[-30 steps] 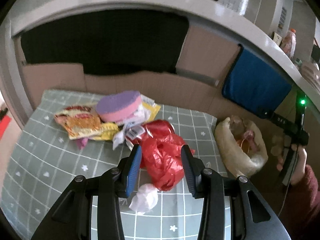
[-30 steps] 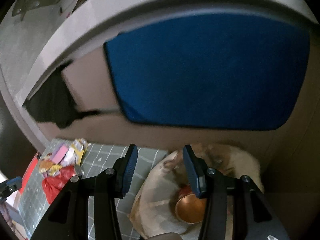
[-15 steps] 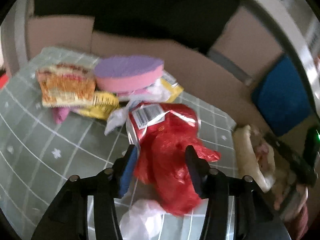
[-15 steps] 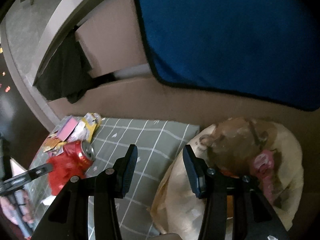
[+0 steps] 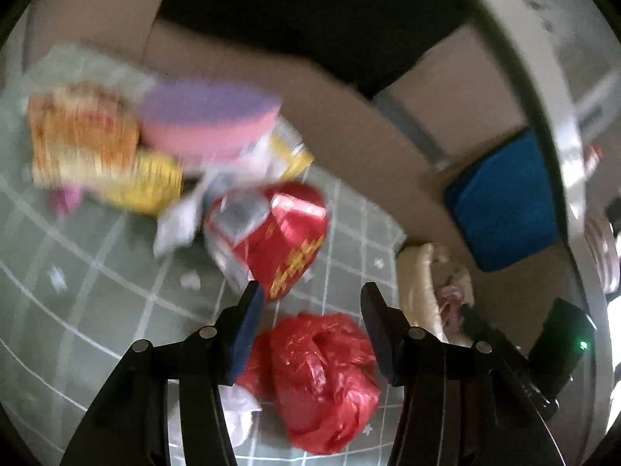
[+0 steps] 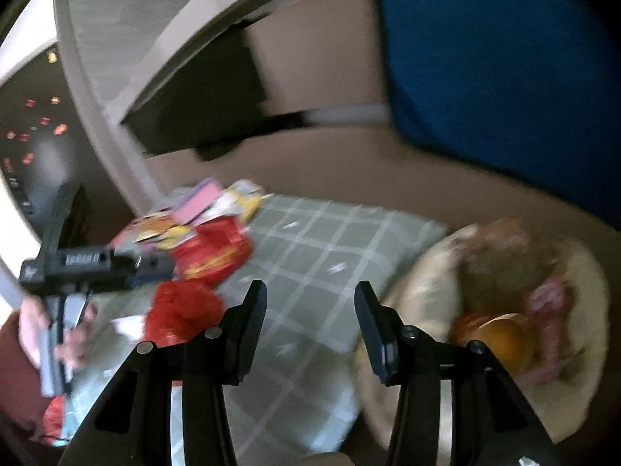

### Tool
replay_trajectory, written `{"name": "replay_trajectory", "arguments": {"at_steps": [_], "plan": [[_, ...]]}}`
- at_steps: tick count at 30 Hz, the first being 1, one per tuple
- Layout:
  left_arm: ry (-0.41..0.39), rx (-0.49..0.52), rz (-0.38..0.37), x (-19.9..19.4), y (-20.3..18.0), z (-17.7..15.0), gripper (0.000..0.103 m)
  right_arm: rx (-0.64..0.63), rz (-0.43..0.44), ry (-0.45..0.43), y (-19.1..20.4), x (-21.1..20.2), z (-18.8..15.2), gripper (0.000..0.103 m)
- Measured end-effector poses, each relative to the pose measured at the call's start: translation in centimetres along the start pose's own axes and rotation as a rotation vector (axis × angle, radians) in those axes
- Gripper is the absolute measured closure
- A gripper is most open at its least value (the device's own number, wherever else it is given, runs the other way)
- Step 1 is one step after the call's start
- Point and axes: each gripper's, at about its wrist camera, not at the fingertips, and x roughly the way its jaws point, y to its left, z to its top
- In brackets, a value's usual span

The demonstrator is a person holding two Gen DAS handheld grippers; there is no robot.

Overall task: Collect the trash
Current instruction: 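Grasp the red plastic bag with the right gripper, then grasp the red can with the left gripper while the right gripper holds the bag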

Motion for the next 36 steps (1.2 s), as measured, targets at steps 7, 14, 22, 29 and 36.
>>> {"name": "replay_trajectory", "arguments": {"at_steps": [7,14,22,29,36], "plan": [[-0.130,0.032,0.080,-4.6,0.7,2.0,0.051,-0.036,0.189,0.089,6.6,3.4,-1.5,0.057],[-0.125,0.029,0.093,-5.2,3.1,1.3,0.051,-0.099,0.152,0.162,10.3,8.2,-4.1,0.051],[-0.102,0.027,0.067,-3.6,4.3,0.8,0.051,-0.095,0.161,0.193,10.8,9.9,-4.4,0.040],[-0.101,0.034,0.066,-2.7,4.1,0.5,0.051,-0.152,0.179,0.204,10.9,9.4,-4.3,0.060],[-0.124,0.075,0.062,-0.3,2.6,1.8,0.051,-0.079,0.037,0.082,5.3,3.7,-2.9,0.064]]}}
